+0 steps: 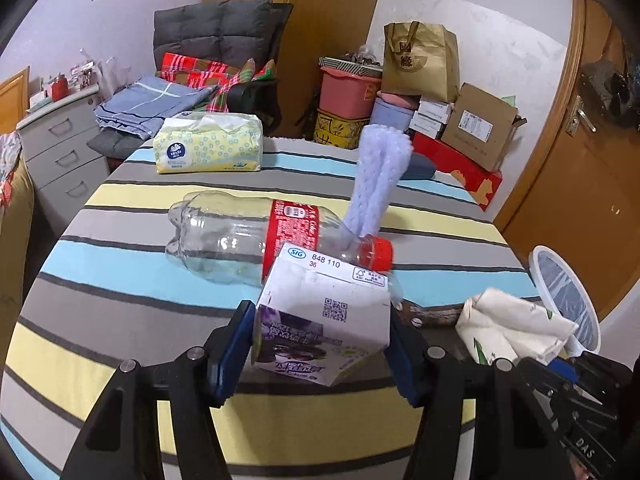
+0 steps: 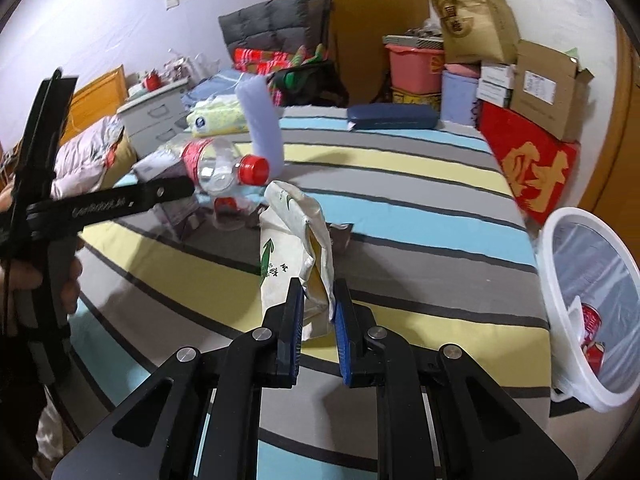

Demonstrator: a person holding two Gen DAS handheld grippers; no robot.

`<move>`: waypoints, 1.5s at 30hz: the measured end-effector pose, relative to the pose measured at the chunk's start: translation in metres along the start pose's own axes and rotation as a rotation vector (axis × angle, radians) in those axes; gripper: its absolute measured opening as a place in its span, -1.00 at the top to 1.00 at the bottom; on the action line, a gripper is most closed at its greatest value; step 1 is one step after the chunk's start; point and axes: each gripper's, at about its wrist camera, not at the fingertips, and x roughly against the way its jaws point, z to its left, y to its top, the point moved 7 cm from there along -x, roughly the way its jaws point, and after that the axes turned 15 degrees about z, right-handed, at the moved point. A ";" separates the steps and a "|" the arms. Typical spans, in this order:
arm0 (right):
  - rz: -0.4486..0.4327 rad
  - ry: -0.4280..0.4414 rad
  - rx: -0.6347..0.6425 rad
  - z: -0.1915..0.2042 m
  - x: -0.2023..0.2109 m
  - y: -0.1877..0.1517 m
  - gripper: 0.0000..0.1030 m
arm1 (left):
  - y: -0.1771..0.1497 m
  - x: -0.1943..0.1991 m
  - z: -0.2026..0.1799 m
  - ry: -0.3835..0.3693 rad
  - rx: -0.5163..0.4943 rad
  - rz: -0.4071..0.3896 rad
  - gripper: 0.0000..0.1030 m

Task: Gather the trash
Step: 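Carry the cloth bag and milk carton over the bin and release both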

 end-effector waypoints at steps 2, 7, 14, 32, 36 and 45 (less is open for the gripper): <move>-0.009 0.000 -0.014 -0.003 0.002 -0.001 0.71 | -0.003 0.006 -0.002 -0.003 0.005 -0.013 -0.19; -0.034 -0.006 -0.034 -0.008 0.008 -0.004 0.71 | -0.010 0.018 -0.012 -0.005 0.005 -0.029 -0.19; -0.055 -0.004 -0.067 -0.017 0.016 -0.006 0.71 | -0.018 0.029 -0.037 -0.024 -0.028 -0.038 -0.19; -0.159 -0.049 -0.189 -0.075 0.059 -0.018 0.71 | -0.030 0.047 -0.135 -0.080 -0.159 -0.061 -0.19; -0.171 -0.073 -0.216 -0.091 0.067 -0.024 0.71 | -0.033 0.045 -0.164 -0.097 -0.198 -0.060 -0.19; -0.192 -0.131 -0.296 -0.137 0.084 -0.041 0.70 | -0.037 0.040 -0.234 -0.133 -0.299 -0.052 -0.19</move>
